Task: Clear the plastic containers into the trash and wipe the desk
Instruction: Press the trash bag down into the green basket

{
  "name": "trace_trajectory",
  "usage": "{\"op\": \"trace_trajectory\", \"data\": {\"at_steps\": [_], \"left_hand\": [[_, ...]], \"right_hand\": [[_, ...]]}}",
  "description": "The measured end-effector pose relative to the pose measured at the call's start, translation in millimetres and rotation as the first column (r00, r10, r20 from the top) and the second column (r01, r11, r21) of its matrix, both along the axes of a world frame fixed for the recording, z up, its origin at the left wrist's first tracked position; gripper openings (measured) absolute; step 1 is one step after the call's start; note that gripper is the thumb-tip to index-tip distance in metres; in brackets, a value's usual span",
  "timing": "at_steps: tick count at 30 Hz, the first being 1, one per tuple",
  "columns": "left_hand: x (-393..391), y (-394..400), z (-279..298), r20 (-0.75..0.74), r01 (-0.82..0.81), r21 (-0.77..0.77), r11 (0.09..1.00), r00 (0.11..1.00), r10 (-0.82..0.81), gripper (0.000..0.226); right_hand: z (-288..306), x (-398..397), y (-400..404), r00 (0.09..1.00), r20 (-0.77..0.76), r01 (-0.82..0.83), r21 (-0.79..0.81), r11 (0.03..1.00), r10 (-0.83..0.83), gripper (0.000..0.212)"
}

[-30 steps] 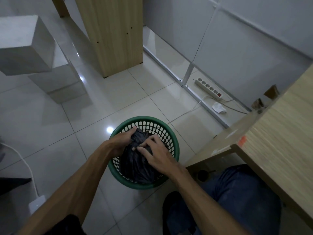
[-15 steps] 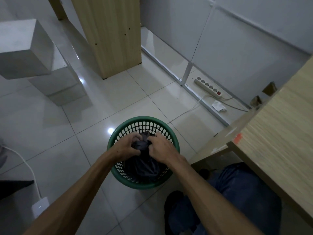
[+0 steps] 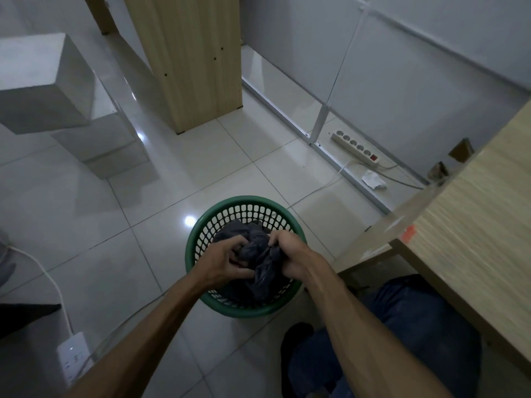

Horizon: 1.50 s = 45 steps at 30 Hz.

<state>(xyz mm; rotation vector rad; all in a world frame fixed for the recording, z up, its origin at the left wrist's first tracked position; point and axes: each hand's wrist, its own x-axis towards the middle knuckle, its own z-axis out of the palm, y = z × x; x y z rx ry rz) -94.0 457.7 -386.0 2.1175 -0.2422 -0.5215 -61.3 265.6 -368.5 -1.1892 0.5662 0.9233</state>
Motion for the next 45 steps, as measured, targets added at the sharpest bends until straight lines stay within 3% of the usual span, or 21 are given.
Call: {"op": "trace_trajectory", "data": {"at_steps": [4,7,10,13,15,17,21,23,27,31,36,40,42,44,45], "left_hand": [[8.3,0.5,23.0,-0.135,-0.058,-0.082,0.995,0.99,0.046,0.021],[19.0,8.1,39.6,-0.285,-0.036,-0.08,0.996,0.958,0.011,0.011],[29.4,15.6,48.3,-0.34,0.023,-0.002,1.0,0.94,-0.022,0.016],[31.9,21.6,49.4,-0.403,0.012,-0.001,1.0,0.915,-0.011,0.022],[28.6,23.4,46.5,-0.464,0.021,-0.015,1.0,0.886,-0.025,0.024],[23.8,24.7,42.7,-0.495,0.017,-0.03,0.999,0.869,-0.029,0.025],[18.4,39.6,38.1,-0.53,-0.049,-0.002,0.999,0.847,0.04,0.024],[15.1,50.6,34.4,-0.544,-0.102,-0.005,0.995,0.835,0.083,0.024],[7.7,62.0,30.8,-0.57,-0.108,-0.036,0.994,0.819,0.068,0.028],[-6.2,87.7,17.7,-0.604,-0.114,0.033,0.993,0.789,0.11,0.035],[-13.4,105.1,-7.0,-0.505,-0.181,0.169,0.969,0.829,0.242,0.027],[3.4,74.8,-20.6,-0.146,-0.148,0.444,0.884,0.961,0.234,0.026],[9.9,51.3,-22.7,-0.052,-0.229,0.373,0.899,0.963,0.266,0.015],[9.4,25.8,-20.4,0.016,-0.297,0.153,0.942,0.954,0.298,0.035],[8.6,14.8,-20.7,0.081,-0.273,0.131,0.953,0.961,0.265,0.045]], "right_hand": [[10.9,0.0,1.6,0.997,0.024,-0.074,-0.038,0.997,0.075,0.025],[18.2,2.2,0.3,0.97,0.076,-0.228,-0.019,0.973,0.229,0.029],[25.1,3.2,1.7,0.895,0.241,-0.337,-0.186,0.923,0.376,0.043],[19.3,2.6,2.5,0.809,0.374,-0.296,-0.406,0.865,0.453,0.036],[9.4,0.8,-0.9,0.788,0.427,-0.148,-0.568,0.809,0.444,0.023],[9.6,-2.9,0.8,0.708,0.468,-0.07,-0.699,0.712,0.529,0.018],[6.9,-1.1,-4.7,0.554,0.333,-0.233,-0.818,0.526,0.763,0.028],[1.8,-1.8,-15.3,0.578,0.305,-0.232,-0.828,0.51,0.757,0.022],[-8.1,-7.5,-28.8,0.675,0.311,-0.001,-0.906,0.423,0.669,0.02],[-15.8,-12.0,-40.4,0.779,0.195,-0.002,-0.95,0.313,0.596,0.021],[-30.3,-15.2,-46.3,0.891,0.182,0.04,-0.944,0.327,0.416,0.02],[-30.5,-21.4,-44.9,0.887,0.252,0.133,-0.942,0.309,0.388,0.02],[-24.0,-18.4,-38.5,0.833,0.319,0.185,-0.931,0.315,0.453,0.023],[-18.1,-15.7,-27.9,0.746,0.418,0.234,-0.894,0.383,0.518,0.026],[-16.5,-15.9,-21.3,0.698,0.463,0.245,-0.871,0.426,0.546,0.028]]}}
